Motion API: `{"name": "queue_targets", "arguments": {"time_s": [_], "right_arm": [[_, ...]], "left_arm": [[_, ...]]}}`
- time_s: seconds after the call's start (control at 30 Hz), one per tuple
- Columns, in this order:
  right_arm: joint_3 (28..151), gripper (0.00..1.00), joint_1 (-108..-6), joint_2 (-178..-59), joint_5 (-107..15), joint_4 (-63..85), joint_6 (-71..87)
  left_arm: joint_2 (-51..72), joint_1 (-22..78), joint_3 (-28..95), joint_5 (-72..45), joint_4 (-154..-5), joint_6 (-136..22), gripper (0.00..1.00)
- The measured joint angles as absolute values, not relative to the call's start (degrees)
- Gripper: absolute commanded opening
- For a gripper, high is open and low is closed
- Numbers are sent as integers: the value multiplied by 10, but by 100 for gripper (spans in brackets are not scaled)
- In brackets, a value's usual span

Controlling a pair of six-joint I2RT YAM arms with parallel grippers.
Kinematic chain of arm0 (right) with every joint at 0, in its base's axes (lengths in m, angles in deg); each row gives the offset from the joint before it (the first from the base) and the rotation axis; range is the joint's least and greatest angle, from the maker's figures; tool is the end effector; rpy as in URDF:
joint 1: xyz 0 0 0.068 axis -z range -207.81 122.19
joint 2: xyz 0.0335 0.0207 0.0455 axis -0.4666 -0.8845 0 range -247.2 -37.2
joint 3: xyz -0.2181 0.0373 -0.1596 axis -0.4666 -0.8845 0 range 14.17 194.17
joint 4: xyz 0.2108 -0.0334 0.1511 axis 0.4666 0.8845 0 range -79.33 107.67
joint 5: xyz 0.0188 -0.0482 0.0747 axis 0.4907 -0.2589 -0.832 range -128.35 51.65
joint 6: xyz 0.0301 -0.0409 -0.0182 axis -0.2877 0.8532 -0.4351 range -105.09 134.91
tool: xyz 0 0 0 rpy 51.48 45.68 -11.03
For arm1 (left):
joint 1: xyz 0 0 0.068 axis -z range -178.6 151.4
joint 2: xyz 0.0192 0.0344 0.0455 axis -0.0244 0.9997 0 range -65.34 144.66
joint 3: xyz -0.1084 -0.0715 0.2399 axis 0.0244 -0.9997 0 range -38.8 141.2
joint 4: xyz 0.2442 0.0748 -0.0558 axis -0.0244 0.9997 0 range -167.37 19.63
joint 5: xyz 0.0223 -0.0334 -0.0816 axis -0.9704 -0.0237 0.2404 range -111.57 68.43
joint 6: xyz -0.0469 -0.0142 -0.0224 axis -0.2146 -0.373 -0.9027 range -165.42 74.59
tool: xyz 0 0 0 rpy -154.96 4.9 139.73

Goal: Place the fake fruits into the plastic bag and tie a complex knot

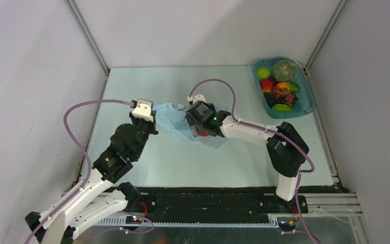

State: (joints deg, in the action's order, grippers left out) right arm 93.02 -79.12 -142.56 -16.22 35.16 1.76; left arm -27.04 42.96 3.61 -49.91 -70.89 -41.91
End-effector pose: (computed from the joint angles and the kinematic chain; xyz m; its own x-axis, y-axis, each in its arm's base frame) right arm 0.2625 0.3064 0.2292 -0.6039 -0.4169 -0.6794 -0.4493 0.8820 -0.1419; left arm 0.1296 -0.0923 0.3501 -0.0169 0.0870 -0.9961 0.2304 0.9697 0.0807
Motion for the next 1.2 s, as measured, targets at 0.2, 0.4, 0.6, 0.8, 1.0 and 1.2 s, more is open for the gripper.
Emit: {"name": "queue_targets", "arguments": {"time_s": [0.2, 0.4, 0.6, 0.8, 1.0, 1.2], "right_arm": [[930, 91, -791, -1426, -156, 349, 15], [930, 91, -793, -1425, -157, 344, 14], [913, 91, -800, -1392, -190, 316, 21], [881, 92, -804, -1288, -281, 251, 34], [880, 91, -803, -1213, -366, 203, 43], [873, 88, -758, -1145, -377, 211, 36]], "left_arm": [[-268, 430, 36, -499, -709, -419, 0], [-268, 430, 36, -499, -709, -419, 0], [-268, 430, 36, -499, -709, -419, 0], [-268, 430, 36, -499, -709, -419, 0], [-268, 430, 36, -499, -709, -419, 0], [-268, 430, 36, -499, -709, -419, 0]]}}
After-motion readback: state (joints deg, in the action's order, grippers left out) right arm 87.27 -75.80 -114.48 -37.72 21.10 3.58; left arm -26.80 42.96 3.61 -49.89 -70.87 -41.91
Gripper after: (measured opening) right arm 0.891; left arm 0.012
